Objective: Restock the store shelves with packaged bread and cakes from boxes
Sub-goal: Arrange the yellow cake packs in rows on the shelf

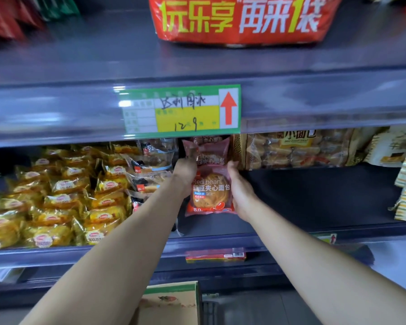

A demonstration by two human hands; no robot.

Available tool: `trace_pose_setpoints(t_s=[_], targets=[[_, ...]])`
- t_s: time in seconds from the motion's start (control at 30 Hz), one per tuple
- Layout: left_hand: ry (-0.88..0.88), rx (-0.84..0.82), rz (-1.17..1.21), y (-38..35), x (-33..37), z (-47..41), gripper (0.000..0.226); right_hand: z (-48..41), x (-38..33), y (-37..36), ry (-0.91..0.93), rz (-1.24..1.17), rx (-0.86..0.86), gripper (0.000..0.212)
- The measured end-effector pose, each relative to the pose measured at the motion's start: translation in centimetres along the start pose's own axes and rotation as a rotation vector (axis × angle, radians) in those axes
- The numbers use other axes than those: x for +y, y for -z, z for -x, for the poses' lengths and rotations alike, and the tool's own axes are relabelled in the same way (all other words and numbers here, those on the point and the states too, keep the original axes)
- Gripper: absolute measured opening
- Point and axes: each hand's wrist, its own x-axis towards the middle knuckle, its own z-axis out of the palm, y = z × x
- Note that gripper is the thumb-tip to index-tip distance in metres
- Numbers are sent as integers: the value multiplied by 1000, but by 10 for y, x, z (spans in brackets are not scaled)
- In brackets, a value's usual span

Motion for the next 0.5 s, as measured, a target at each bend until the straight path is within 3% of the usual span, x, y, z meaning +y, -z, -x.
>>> trace_pose_setpoints(t_s=[0.1,0.2,0.33,0.43,0.5], targets=[[-14,18,87,10,5,3,33,3,-6,-3,51,17,21,72],[-44,-80,139,23,13,6,42,13,-10,-1,70,5,149,86],[-122,-90,101,45,21,25,50,43,-26,-9,259,94,276,50],[-156,36,43,69,24,36,59,65,-31,-28,416,124,325,45],[-143,188,-55,89,22,40,53,80,-27,-45,458,160,301,39]])
